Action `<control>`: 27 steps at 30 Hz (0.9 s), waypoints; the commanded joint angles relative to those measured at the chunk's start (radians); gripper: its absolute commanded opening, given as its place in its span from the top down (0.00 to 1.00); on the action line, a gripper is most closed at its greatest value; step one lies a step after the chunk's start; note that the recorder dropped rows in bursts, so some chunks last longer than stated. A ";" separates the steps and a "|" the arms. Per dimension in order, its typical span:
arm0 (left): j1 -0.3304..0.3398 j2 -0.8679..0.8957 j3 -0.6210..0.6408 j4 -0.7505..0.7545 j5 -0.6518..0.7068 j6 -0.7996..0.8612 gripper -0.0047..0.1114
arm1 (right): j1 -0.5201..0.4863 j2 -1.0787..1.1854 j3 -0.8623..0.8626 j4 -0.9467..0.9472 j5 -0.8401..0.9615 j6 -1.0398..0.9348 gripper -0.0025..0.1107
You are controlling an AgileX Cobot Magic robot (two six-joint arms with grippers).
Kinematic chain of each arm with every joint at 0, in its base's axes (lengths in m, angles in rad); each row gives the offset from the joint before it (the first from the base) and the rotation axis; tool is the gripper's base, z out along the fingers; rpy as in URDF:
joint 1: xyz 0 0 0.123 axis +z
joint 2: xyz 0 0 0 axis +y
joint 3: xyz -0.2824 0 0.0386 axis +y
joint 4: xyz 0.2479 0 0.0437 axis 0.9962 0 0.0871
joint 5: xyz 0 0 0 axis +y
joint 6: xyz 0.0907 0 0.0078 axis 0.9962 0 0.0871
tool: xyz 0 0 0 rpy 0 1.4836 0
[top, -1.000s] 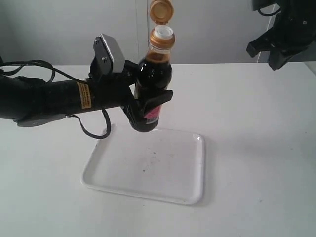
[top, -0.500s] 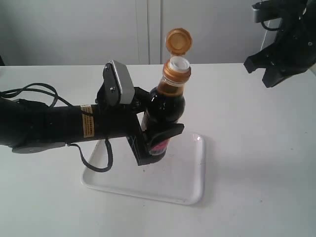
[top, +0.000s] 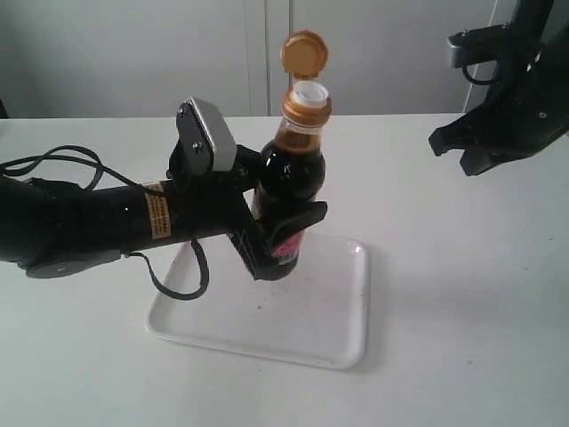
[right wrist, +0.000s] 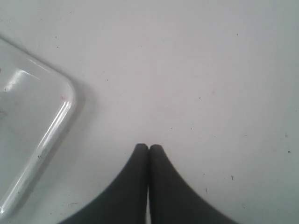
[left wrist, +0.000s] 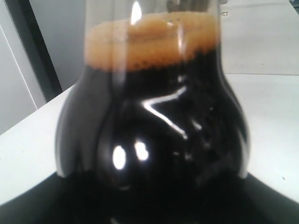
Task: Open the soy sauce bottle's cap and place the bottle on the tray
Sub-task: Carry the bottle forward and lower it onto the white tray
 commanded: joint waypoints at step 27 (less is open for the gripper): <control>-0.022 0.151 -0.086 -0.138 -0.085 0.055 0.96 | -0.004 -0.009 0.016 0.021 -0.054 -0.015 0.98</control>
